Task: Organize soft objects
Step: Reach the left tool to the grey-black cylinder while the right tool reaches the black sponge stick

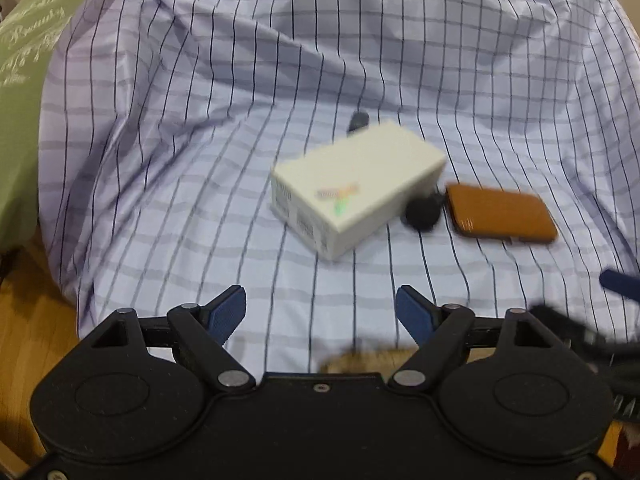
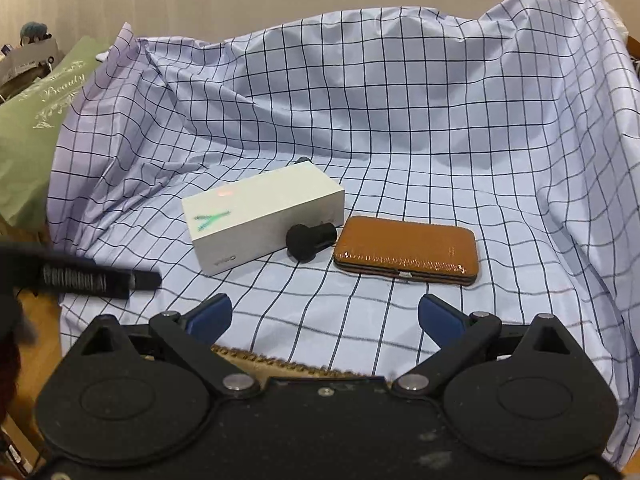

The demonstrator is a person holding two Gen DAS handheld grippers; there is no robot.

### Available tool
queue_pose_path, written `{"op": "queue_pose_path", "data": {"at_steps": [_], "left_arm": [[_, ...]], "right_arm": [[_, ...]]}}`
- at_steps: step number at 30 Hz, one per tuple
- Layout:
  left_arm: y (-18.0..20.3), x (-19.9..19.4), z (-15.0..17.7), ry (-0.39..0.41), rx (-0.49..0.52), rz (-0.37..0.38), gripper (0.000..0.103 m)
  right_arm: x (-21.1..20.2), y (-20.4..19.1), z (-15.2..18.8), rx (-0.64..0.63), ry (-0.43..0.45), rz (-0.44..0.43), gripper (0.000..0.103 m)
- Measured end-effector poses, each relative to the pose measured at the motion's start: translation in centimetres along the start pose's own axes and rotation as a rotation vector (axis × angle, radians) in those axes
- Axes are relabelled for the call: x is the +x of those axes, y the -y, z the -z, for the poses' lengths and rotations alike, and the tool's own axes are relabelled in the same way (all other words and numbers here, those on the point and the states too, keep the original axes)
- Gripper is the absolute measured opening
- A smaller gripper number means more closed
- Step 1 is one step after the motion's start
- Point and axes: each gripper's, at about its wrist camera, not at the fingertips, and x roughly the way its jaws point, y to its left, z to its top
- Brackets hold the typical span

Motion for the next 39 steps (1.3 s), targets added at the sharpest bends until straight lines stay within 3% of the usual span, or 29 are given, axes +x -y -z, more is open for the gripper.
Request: {"op": "queue_pose_path", "data": {"at_steps": [9,14,18,26,31,39], "left_arm": [[-1.0,4.2,-8.7,0.048,0.028,-0.023,0.079],[-0.6,8.4,-12.8,0.012,0.069,-0.051,0.079],[-0.2,12.5,-15.0,-0.061,0.103,-0.078,0.079],[0.6,18.7,-16.9,-0.221,0.165,-0.036,0.078],[0.1,21.4,-17.7,-0.306,0.109,0.002,0.076],[0.2,24.1,-18.0,-0.359,0.054,0.037,0.076]], "right_arm": [[3.0,-0.2,-2.3,-0.032,0.004,-0.016,0.1],[4.4,0.1,-3.4,-0.036,0.006,-0.023,0.1],[5.5,0.5,-3.9,-0.039,0.004,-0.026,0.1],[8.0,1.5,-4.9,-0.026,-0.013,-0.021,0.1],[9.2,1.9,-4.7,-0.005,-0.037,-0.027,0.1],[10.1,2.5,-5.2,-0.01,-0.028,-0.019,0.1]]}}
